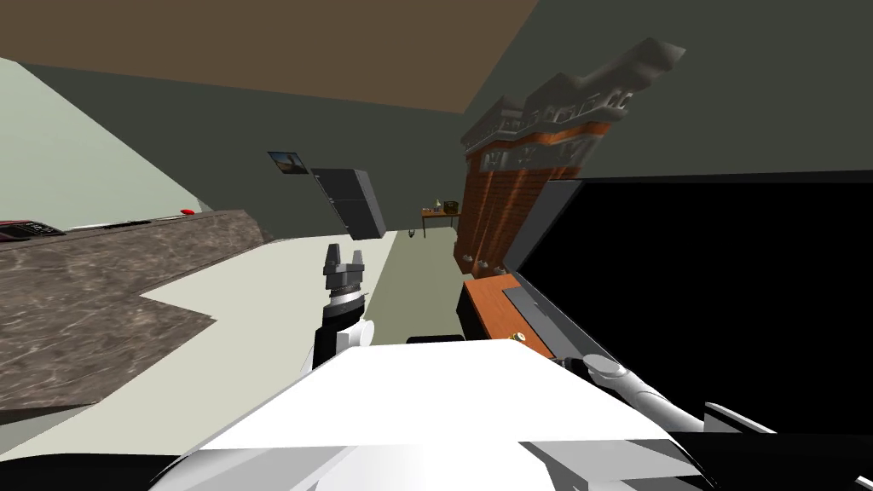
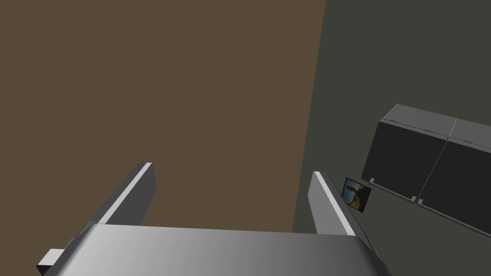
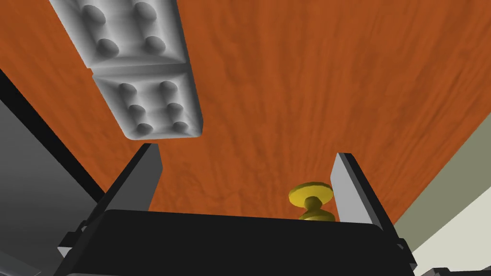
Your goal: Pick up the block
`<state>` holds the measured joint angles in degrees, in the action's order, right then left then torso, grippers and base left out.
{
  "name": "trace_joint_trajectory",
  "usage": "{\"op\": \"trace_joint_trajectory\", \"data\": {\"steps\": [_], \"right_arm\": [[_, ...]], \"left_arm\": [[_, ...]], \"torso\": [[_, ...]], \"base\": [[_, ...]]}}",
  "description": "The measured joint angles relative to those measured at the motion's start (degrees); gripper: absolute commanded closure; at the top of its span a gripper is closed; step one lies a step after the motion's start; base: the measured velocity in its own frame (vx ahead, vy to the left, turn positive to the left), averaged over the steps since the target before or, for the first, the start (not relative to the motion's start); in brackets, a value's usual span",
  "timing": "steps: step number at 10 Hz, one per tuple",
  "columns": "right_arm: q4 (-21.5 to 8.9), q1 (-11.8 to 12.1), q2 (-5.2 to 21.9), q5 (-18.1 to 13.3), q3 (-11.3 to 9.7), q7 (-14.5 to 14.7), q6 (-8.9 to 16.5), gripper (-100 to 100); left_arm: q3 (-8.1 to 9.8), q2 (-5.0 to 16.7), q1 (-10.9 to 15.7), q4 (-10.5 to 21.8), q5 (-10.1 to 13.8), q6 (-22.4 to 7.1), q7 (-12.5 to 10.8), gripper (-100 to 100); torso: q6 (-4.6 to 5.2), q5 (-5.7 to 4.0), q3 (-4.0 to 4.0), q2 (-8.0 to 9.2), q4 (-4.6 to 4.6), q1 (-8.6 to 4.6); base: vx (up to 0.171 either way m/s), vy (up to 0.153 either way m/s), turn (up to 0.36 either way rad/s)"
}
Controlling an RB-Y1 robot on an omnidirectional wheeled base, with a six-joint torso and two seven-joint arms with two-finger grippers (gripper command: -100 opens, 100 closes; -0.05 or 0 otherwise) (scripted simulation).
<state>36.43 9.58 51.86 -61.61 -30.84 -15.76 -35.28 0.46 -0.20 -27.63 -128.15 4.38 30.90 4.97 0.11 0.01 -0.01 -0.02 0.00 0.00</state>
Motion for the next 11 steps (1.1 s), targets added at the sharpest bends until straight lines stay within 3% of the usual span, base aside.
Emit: {"op": "trace_joint_trajectory", "data": {"steps": [1, 2, 3, 4, 5, 8, 9, 10, 11], "right_arm": [[-2.6, -0.5, -0.1, -1.0, -1.0, 0.1, -0.3, -100], [-2.2, 0.0, 0.5, -1.7, -1.8, -1.0, 0.3, -100], [-3.5, 0.1, 0.3, -2.2, -2.3, -1.3, 0.6, -100], [-1.3, 1.7, 1.5, -3.5, -3.9, -3.7, 1.7, -100], [-2.5, 1.1, 1.0, -3.7, -4.1, -3.9, 1.7, -100], [-9.4, -0.8, -1.3, -4.0, -4.3, -0.9, 0.2, -100], [-7.9, -0.1, -0.7, -4.5, -5.0, -2.2, 0.7, -100], [-7.7, 0.0, -0.6, -4.6, -5.1, -2.7, 0.9, 0], [-7.7, 0.0, -0.6, -4.6, -5.1, -2.6, 0.8, -100]], "left_arm": [[0.00, 0.0, 0.0, 0.0, 0.0, 0.0, 0.0, 0], [0.00, 0.0, 0.0, 0.0, 0.0, 0.0, 0.0, 0], [0.00, 0.0, 0.0, 0.0, 0.0, 0.0, 0.0, 0], [0.00, 0.0, 0.0, 0.0, 0.0, 0.0, 0.0, 0], [0.00, 0.0, 0.0, 0.0, 0.0, 0.0, 0.0, 0], [0.00, 0.0, 0.0, 0.0, 0.0, 0.0, 0.0, 0], [0.00, 0.0, 0.0, 0.0, 0.0, 0.0, 0.0, 0], [0.00, 0.0, 0.0, 0.0, 0.0, 0.0, 0.0, 0], [0.00, 0.0, 0.0, 0.0, 0.0, 0.0, 0.0, 0]], "torso": [[-0.01, -0.01, -0.01, -0.01, 0.00, -0.04], [0.04, -0.01, 0.01, 0.02, 0.00, -0.02], [0.01, -0.01, 0.02, 0.03, 0.01, 0.00], [0.02, 0.00, 0.02, 0.04, 0.01, -0.02], [0.02, -0.02, 0.02, 0.03, 0.01, 0.01], [0.02, 0.00, 0.02, 0.04, 0.01, 0.05], [0.03, 0.01, 0.03, 0.05, 0.01, 0.05], [0.03, 0.01, 0.04, 0.06, 0.01, 0.09], [0.03, 0.02, 0.04, 0.07, 0.02, 0.12]], "base": [[0.016, -0.035, 0.060], [0.011, -0.029, 0.087], [0.014, -0.037, 0.137], [0.010, -0.030, 0.027], [0.004, -0.008, -0.012], [0.008, -0.017, 0.060], [0.002, -0.008, 0.002], [0.000, 0.000, 0.000], [0.007, -0.015, 0.374]]}}
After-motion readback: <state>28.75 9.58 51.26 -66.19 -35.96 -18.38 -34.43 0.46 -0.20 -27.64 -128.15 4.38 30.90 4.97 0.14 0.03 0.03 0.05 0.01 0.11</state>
